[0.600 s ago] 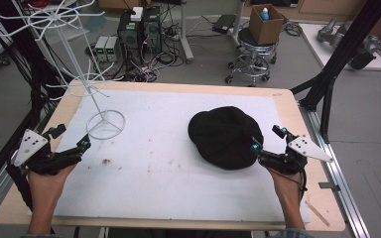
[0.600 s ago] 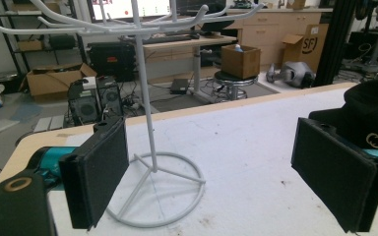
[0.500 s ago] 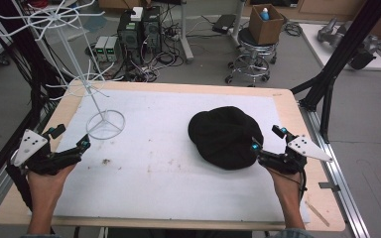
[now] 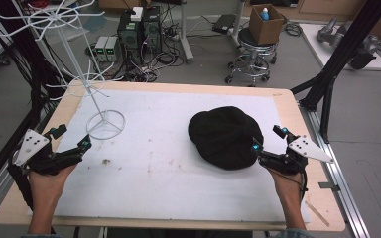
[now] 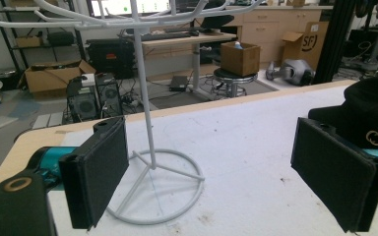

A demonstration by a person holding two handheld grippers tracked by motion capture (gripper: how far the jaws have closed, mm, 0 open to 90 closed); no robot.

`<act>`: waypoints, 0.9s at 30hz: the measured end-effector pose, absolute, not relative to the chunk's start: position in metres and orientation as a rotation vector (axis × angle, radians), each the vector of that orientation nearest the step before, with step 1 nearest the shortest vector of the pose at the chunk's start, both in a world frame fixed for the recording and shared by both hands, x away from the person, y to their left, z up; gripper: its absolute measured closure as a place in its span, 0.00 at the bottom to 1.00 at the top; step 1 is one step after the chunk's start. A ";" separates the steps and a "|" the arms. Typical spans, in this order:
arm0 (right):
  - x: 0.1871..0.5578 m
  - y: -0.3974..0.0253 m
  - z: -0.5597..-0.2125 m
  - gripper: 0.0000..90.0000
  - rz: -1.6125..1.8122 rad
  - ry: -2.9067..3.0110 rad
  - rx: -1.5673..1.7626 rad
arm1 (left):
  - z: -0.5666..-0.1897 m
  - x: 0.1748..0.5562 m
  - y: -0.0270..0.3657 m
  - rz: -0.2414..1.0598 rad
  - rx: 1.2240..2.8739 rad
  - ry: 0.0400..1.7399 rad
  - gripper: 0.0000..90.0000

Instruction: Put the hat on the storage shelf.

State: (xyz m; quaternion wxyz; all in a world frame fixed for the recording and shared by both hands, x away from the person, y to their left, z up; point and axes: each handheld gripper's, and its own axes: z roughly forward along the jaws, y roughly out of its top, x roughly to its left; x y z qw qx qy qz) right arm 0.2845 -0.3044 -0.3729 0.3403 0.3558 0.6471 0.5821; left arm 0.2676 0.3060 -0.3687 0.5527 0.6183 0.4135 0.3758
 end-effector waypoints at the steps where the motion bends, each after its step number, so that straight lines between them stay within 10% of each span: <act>1: 0.284 -0.304 -0.373 0.15 1.513 1.688 0.926 | -0.369 0.267 0.306 0.884 1.451 0.972 0.16; 27: 0.309 -0.293 -0.350 0.16 1.585 1.728 0.763 | -0.364 0.263 0.315 0.871 1.406 0.974 0.17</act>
